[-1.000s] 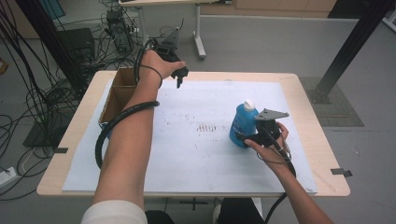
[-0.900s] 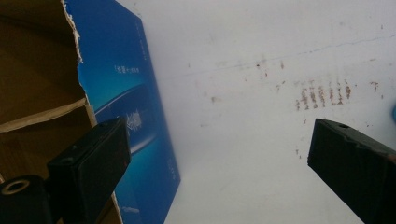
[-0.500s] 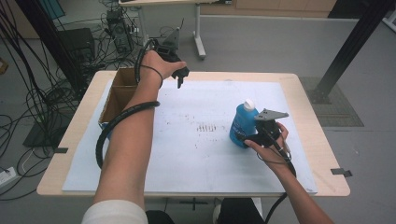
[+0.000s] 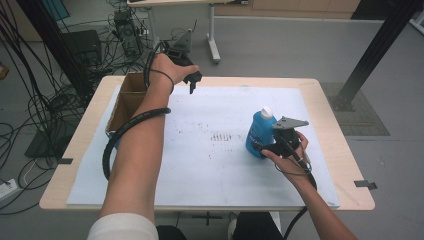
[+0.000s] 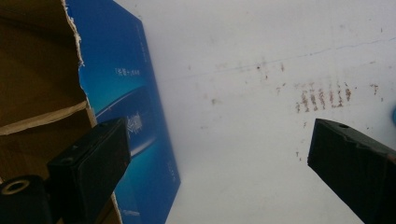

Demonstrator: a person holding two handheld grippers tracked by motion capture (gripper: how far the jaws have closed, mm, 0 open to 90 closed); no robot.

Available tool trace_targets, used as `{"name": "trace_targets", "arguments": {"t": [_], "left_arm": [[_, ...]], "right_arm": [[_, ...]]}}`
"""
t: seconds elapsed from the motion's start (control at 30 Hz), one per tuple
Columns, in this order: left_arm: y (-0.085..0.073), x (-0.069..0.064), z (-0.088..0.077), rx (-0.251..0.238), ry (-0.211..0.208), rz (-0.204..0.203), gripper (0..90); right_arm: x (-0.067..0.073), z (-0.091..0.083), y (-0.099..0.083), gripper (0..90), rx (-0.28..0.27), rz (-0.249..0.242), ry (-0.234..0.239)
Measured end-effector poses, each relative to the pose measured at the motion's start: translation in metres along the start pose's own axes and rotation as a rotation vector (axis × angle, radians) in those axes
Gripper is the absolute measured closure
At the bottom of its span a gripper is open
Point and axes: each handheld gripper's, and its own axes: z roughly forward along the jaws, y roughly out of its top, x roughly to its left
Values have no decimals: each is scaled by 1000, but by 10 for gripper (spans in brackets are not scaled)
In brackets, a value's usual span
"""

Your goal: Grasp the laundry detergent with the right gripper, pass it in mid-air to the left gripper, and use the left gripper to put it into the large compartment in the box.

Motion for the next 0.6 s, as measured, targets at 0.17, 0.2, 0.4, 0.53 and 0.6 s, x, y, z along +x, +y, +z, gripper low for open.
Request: {"name": "trace_targets", "arguments": {"t": [0.17,0.2,0.4,0.53,0.6], "left_arm": [[0,0,1,-1,-3,-1,64],[0,0,1,0,-3,-1,64],[0,1,1,-3,-3,-1,64],[0,1,1,-2,-2,-1,64],[-1,1,1,-1,-2,-3,64]], "right_arm": [[1,1,-1,25,2,1,-2],[1,1,-1,27,2,1,-2],[1,0,-1,42,-4,3,-4],[1,0,-1,89,-7,0,-7],[1,0,-1,119,-8,1,-9]]}}
